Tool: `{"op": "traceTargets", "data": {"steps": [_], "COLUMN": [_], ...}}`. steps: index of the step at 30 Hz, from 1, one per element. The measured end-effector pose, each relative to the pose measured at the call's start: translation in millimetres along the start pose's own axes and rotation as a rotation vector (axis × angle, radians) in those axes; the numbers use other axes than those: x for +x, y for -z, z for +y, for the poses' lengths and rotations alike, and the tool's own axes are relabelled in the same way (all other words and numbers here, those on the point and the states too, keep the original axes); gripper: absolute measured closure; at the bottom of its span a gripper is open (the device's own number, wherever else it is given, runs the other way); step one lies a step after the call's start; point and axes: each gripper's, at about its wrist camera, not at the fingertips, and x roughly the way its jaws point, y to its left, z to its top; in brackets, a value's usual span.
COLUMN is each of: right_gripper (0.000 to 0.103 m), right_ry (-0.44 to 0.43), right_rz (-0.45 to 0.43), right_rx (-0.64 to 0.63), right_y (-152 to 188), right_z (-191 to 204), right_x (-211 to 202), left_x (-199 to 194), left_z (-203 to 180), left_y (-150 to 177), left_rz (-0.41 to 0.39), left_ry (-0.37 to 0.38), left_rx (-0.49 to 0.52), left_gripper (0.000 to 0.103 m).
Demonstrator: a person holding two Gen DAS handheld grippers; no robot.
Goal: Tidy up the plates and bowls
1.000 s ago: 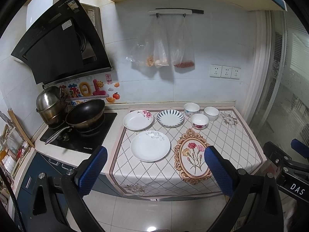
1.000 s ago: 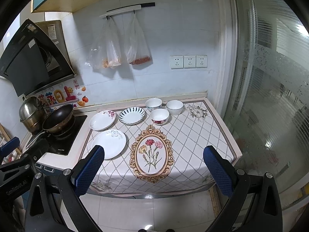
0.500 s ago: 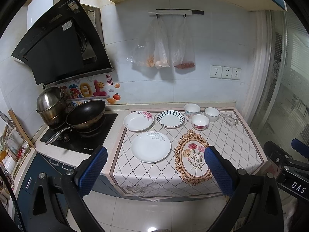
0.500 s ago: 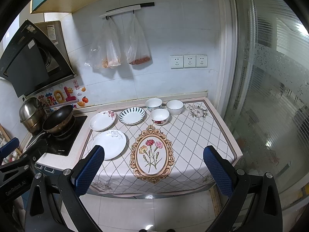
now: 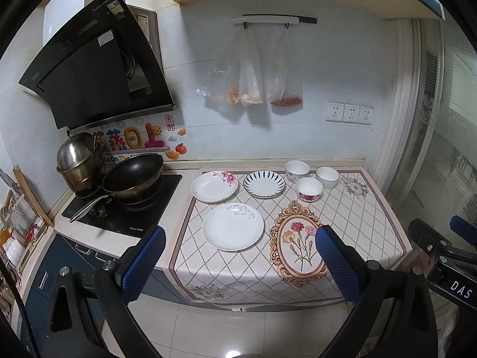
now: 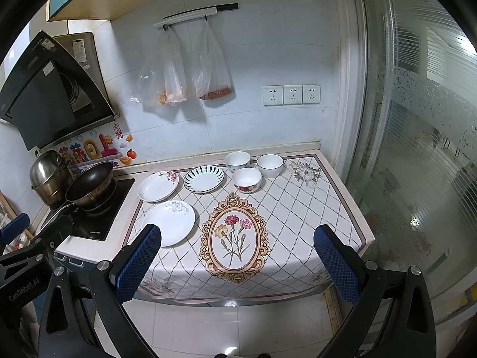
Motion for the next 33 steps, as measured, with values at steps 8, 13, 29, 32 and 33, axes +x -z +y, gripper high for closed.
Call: {"op": "traceTargets", "data": {"steps": [8, 13, 29, 32, 33], "right_gripper": [0.000, 0.000, 0.000, 0.000, 0.000], "right_ry": [-0.006, -0.004, -0.131, -0.180, -0.188], "right_rz": [0.007, 0.004, 0.131, 0.202, 0.228], "right_rx": [0.005, 0.010, 0.125, 0.145, 0.148], "right_y": [-1, -2, 10, 11, 13], "right_z": [2, 2, 33, 43, 46], "right_x": [0, -2, 83, 135, 155], "left_x": [-1, 0, 96, 144, 167], "left_z": [0, 2, 72, 90, 97], "left_y": [0, -3, -7, -4, -3], "left_rz": [-0.002, -0.002, 0.026, 0.097, 0.136], "left_ry": [0.002, 0.010, -0.052, -0.083, -0.088], "left_rx": [-0.003, -0.003, -0.072, -0.091, -0.099], "left_gripper": [0.000, 0.000, 0.000, 0.000, 0.000]}}
